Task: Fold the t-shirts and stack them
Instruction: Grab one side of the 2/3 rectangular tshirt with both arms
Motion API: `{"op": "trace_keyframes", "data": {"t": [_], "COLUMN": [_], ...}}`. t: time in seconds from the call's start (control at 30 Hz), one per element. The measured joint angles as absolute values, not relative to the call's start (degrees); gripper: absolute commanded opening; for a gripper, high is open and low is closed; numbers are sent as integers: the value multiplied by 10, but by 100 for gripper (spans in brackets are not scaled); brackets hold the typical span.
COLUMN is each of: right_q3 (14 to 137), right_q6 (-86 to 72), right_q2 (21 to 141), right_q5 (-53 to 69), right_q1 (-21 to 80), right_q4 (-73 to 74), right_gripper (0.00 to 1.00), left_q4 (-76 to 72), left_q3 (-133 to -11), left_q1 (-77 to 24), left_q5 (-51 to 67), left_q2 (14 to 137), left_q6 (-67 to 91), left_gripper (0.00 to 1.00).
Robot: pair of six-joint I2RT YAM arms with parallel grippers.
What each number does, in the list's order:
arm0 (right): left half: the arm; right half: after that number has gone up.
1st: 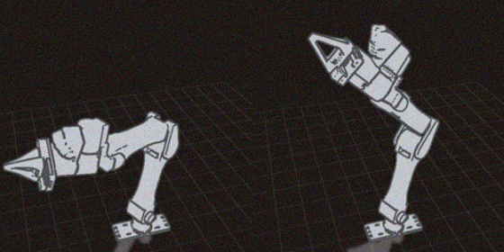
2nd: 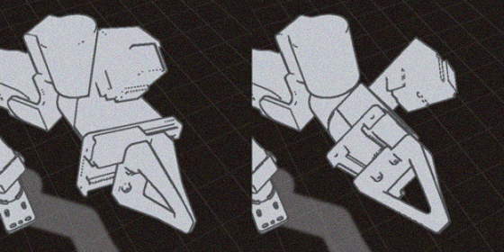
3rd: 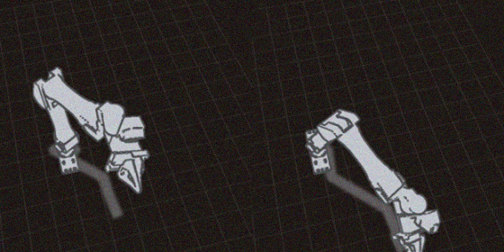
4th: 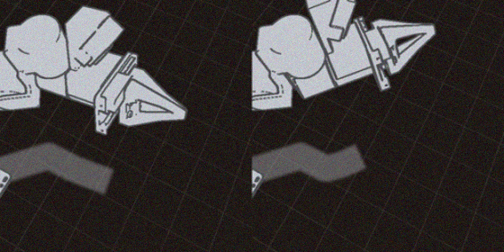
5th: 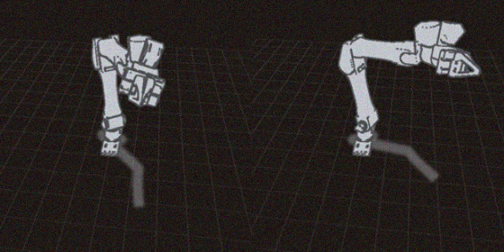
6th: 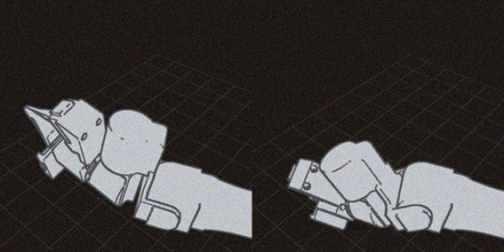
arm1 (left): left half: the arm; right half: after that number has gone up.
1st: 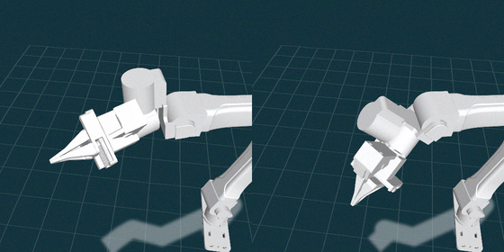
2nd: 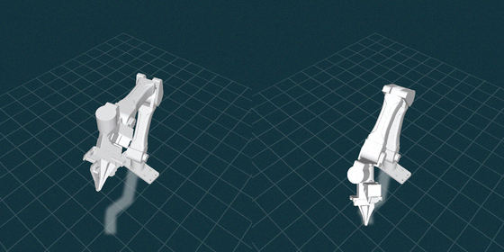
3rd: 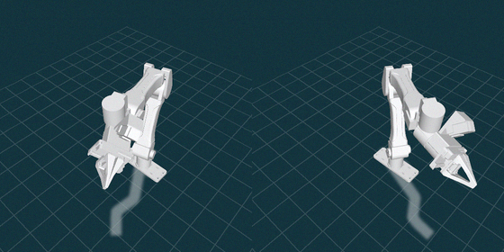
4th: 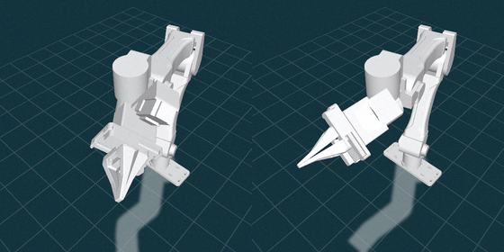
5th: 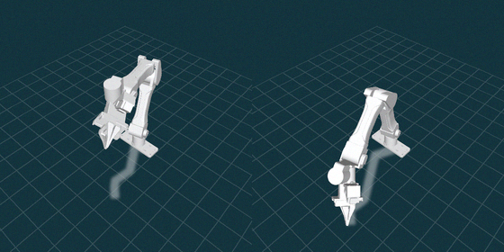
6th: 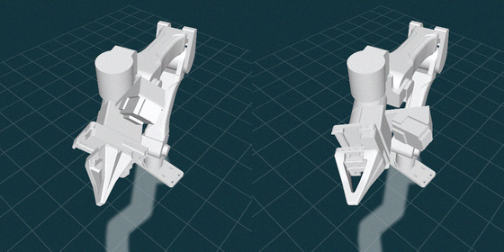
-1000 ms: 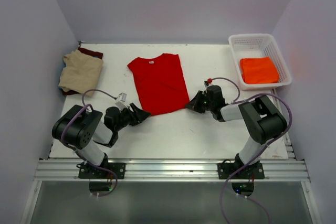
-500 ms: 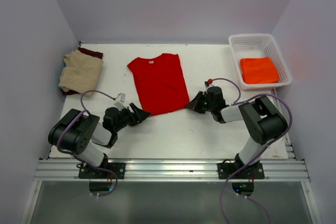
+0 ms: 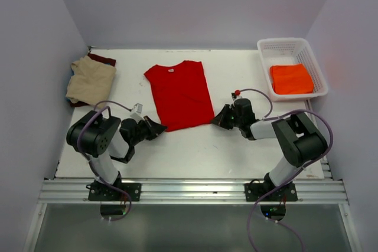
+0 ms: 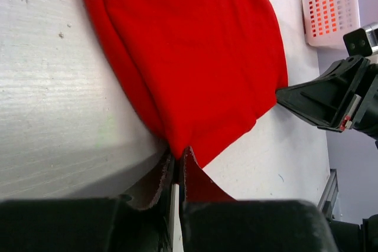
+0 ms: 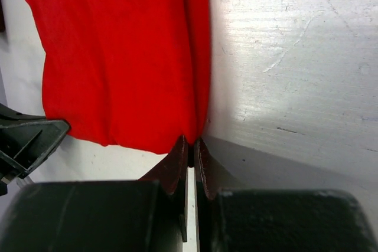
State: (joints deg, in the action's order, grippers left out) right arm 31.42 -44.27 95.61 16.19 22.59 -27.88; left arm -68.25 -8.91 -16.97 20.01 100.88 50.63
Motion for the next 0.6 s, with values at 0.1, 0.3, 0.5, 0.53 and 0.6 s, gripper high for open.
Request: {"op": "trace_keyframes", "data": {"t": [0.1, 0.3, 0.5, 0.53, 0.6], "right_q3": [311, 297, 268, 264, 257], "right_q6": [-439, -433, -414, -410, -402], "right_q2": [951, 930, 860, 841, 798], "right_q5": [160, 161, 163, 161, 158], "right_q1": [226, 226, 248, 258, 285], "right_q4": [-276, -263, -196, -178, -148], "right_gripper": [0, 0, 0, 0, 0], "left_q4": [-697, -635, -432, -389, -307], "left_q3": [-88, -63, -54, -54, -52], "left_q1": [-168, -168, -173, -176, -182], "left_q5": [206, 209, 222, 224, 226], "left_q2": [1018, 948, 792, 763, 698], "left_q6": [506, 502, 482, 477, 467], "left_gripper": [0, 0, 0, 0, 0]}}
